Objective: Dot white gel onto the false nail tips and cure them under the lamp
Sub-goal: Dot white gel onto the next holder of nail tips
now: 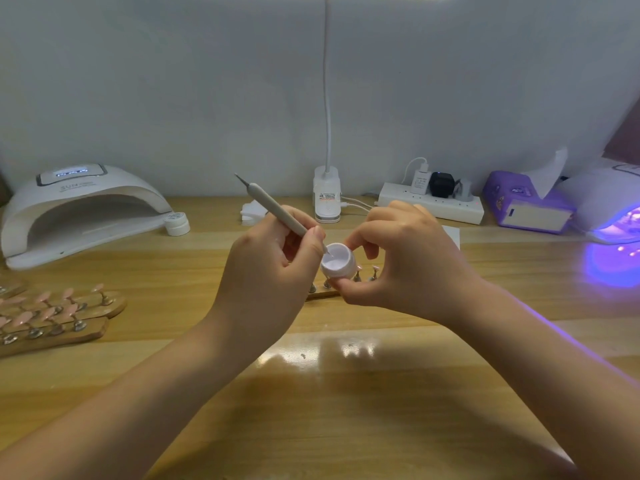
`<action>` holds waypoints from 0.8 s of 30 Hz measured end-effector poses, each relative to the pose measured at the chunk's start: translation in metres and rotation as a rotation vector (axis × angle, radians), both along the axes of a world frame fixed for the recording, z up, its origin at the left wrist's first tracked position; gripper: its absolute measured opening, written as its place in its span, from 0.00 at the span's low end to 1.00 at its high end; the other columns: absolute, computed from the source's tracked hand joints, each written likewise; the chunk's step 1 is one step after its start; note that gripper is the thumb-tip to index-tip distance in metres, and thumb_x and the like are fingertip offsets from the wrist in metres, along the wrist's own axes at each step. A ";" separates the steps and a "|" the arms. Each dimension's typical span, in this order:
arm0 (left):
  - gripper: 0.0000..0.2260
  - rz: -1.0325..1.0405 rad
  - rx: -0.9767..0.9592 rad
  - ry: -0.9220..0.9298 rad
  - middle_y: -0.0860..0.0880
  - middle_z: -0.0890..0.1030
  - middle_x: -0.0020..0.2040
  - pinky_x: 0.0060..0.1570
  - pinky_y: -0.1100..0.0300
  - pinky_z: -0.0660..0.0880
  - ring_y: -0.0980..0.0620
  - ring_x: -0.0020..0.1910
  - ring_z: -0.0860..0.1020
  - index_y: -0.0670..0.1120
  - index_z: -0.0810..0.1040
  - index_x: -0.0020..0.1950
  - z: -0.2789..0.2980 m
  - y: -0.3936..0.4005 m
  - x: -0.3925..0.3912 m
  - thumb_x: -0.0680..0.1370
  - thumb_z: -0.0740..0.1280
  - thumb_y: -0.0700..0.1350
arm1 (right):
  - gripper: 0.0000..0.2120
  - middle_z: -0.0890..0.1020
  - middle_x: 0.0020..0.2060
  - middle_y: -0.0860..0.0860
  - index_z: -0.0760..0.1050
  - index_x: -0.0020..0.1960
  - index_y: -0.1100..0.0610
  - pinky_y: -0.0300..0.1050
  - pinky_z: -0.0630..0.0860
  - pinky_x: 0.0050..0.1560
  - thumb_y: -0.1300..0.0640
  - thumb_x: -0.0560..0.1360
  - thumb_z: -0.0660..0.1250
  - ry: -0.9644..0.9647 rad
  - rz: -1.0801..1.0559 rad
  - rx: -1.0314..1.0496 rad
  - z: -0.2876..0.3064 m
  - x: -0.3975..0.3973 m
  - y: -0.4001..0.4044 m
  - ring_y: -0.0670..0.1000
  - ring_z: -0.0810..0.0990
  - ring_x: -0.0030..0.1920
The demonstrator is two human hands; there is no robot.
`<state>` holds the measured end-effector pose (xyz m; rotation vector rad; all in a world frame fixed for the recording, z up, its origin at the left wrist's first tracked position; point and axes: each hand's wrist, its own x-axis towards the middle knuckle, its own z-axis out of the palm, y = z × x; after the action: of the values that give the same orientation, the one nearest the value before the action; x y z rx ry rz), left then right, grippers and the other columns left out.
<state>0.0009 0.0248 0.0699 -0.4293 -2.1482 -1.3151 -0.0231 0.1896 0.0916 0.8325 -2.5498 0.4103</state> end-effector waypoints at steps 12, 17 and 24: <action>0.06 0.024 -0.016 -0.007 0.60 0.76 0.32 0.27 0.73 0.66 0.61 0.29 0.73 0.51 0.75 0.42 0.000 0.001 0.001 0.79 0.64 0.43 | 0.22 0.73 0.37 0.43 0.82 0.48 0.52 0.42 0.62 0.42 0.36 0.66 0.67 0.003 -0.014 0.029 0.000 0.001 -0.001 0.46 0.68 0.40; 0.06 0.041 0.106 -0.020 0.55 0.77 0.32 0.28 0.68 0.69 0.58 0.30 0.74 0.49 0.77 0.43 0.004 -0.001 0.000 0.80 0.64 0.45 | 0.23 0.74 0.36 0.43 0.82 0.47 0.52 0.43 0.63 0.41 0.35 0.65 0.66 0.003 -0.014 0.013 0.000 0.001 -0.001 0.47 0.69 0.40; 0.09 -0.020 0.555 -0.292 0.55 0.76 0.30 0.31 0.66 0.71 0.59 0.31 0.74 0.47 0.81 0.41 0.009 -0.007 -0.007 0.79 0.65 0.48 | 0.25 0.76 0.36 0.44 0.82 0.46 0.52 0.43 0.63 0.41 0.34 0.65 0.63 -0.007 -0.007 -0.006 0.000 0.002 0.000 0.48 0.70 0.39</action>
<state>-0.0059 0.0175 0.0785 -0.0310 -1.8770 -1.9986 -0.0215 0.1896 0.0918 0.8211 -2.5560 0.4190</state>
